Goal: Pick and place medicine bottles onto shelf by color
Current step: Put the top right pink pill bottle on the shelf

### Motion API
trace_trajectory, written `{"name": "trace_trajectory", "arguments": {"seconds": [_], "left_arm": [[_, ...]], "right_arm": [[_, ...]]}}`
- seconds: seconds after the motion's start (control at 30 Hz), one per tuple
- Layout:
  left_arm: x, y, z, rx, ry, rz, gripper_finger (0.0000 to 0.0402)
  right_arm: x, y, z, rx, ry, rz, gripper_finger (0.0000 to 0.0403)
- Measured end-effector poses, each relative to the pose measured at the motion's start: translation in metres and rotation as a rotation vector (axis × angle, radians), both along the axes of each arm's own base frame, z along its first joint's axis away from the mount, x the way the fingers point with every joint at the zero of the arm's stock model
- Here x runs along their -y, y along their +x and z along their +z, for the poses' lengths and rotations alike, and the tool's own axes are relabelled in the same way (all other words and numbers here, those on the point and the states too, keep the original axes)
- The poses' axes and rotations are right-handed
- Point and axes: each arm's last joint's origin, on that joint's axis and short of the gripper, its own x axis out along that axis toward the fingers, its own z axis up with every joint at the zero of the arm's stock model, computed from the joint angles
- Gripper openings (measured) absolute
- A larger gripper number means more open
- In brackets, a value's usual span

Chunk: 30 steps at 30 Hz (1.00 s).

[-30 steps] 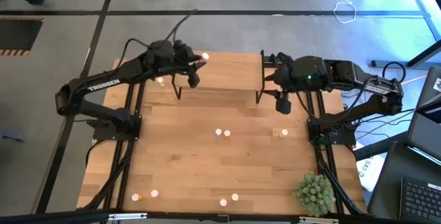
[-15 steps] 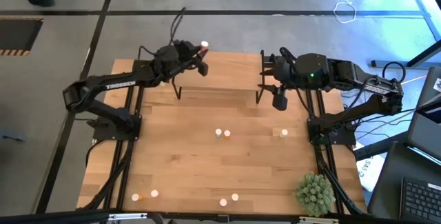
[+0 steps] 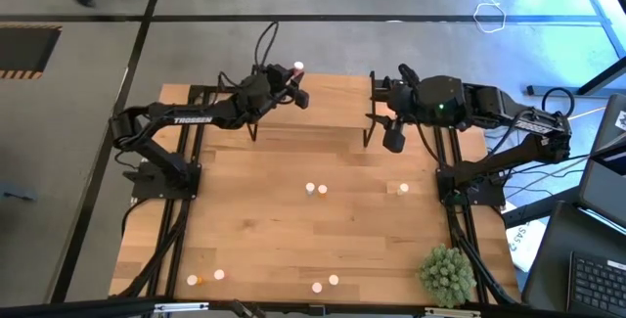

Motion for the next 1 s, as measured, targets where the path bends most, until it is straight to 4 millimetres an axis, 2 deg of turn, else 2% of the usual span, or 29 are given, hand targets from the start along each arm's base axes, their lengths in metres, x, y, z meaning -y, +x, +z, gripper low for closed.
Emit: {"name": "trace_trajectory", "arguments": {"seconds": [0.13,0.4,0.73,1.0], "left_arm": [[-0.002,-0.002,-0.011,-0.038,-0.025,0.087,0.0090],[0.000,-0.004,-0.018,-0.040,-0.034,0.086,0.0090],[-0.001,-0.011,-0.035,-0.047,-0.080,0.114,0.0090],[-0.002,-0.013,-0.036,-0.021,-0.071,0.124,0.0090]], "right_arm": [[0.000,0.005,-0.001,0.003,-0.001,0.000,0.0198],[0.001,0.020,-0.010,-0.032,-0.004,0.002,0.0198],[0.003,0.033,-0.019,-0.086,-0.039,0.020,0.0198],[0.011,0.035,-0.018,-0.069,-0.039,-0.011,0.0198]]}}
